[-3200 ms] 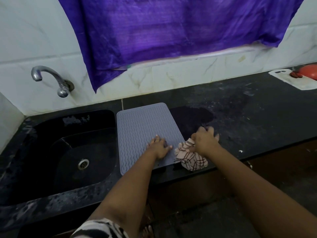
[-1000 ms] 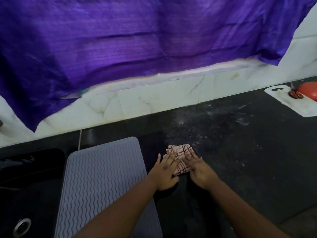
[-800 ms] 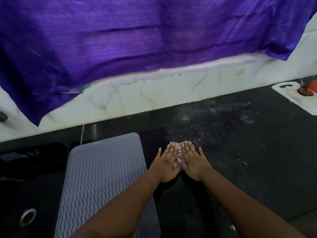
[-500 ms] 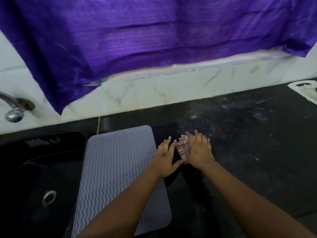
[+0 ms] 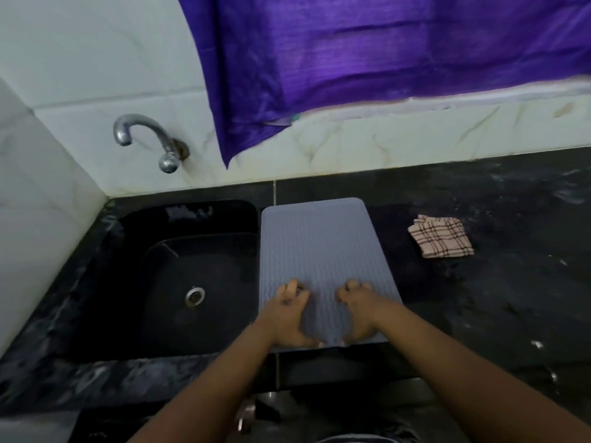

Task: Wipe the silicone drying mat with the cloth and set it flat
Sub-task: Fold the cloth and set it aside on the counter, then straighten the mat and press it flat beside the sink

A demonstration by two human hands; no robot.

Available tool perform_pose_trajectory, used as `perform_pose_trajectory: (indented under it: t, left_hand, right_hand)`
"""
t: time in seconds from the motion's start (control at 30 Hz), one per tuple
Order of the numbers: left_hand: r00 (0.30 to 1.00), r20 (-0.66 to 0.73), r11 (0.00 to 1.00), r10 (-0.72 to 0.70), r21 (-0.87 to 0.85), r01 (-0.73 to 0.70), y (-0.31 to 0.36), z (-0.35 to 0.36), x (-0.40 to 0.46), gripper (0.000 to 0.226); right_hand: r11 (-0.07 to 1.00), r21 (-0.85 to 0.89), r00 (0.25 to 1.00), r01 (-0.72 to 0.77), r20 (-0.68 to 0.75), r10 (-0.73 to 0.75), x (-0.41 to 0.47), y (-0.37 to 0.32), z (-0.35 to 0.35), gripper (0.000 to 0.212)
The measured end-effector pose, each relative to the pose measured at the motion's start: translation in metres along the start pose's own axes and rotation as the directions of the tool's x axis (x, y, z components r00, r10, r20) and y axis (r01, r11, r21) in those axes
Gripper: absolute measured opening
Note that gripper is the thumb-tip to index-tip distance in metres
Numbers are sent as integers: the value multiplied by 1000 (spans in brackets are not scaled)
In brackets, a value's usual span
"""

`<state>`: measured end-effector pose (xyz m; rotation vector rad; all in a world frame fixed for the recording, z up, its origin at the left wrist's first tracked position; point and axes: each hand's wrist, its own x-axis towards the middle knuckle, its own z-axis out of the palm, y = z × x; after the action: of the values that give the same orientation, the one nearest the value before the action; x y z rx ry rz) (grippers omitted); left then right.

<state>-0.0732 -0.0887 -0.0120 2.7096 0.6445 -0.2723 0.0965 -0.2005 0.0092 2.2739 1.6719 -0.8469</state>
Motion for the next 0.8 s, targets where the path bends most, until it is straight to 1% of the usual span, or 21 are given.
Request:
perform_pose_trajectory:
  t: [0.07, 0.13, 0.2, 0.23, 0.3, 0.37, 0.4, 0.47, 0.5, 0.53, 0.57, 0.63, 0.7, 0.77, 0.8]
  left_hand:
    - [998, 56, 996, 21, 84, -25, -11, 1, -14, 97]
    - [997, 79, 997, 20, 75, -26, -13, 5, -19, 97]
    - [995, 95, 998, 9, 66, -15, -9, 8, -19, 95]
    - [995, 97, 996, 5, 92, -14, -6, 10, -18, 91]
    - [998, 55, 985, 26, 169, -35, -3, 12, -16, 69]
    - [998, 5, 980, 58, 192, -58, -2, 10, -14, 44]
    - [998, -1, 981, 69, 182, -67, -3, 6, -12, 38]
    - [998, 42, 990, 56, 127, -61, -4, -4, -8, 37]
    - [995, 97, 994, 30, 99, -39, -5, -10, -6, 40]
    - [986, 168, 996, 2, 92, -17, -5, -17, -4, 44]
    - [969, 243, 993, -31, 115, 3, -6, -25, 0, 46]
    - [926, 363, 975, -100, 221, 18, -6, -45, 9, 44]
    - [906, 404, 960, -127, 279, 10, -7, -77, 21, 39]
    - [905, 397, 952, -150, 306, 23, -12, -122, 39, 39]
    - [911, 378, 949, -166, 312, 44, -16, -149, 48, 39]
  right_hand:
    - [997, -31, 997, -65, 31, 66, -5, -10, 6, 111]
    - [994, -37, 994, -107, 26, 108, -11, -18, 12, 112]
    - [990, -36, 991, -134, -26, 133, -15, -24, 18, 107]
    - [989, -39, 988, -145, -62, 142, -16, -27, 22, 103]
    - [984, -58, 977, -168, -141, 159, -17, -32, 28, 92]
    - [980, -82, 961, -181, -225, 159, -16, -33, 31, 72]
    - [980, -82, 954, -180, -259, 153, -17, -31, 30, 63]
    - [981, -46, 935, -187, -314, 164, -20, -23, 27, 53]
    - [977, -15, 927, -211, -320, 195, -22, -18, 25, 53]
    - [970, 13, 923, -243, -305, 235, -24, -14, 21, 52]
    - [963, 34, 928, -269, -261, 268, -26, -10, 16, 50]
    - [957, 22, 950, -288, -117, 288, -26, -5, -5, 42]
    - [954, -54, 955, -295, -52, 292, -24, 0, -44, 38]
    - [947, -155, 959, -283, -65, 276, -18, 6, -96, 36]
    - [942, -182, 959, -281, -97, 267, -14, 7, -124, 37]
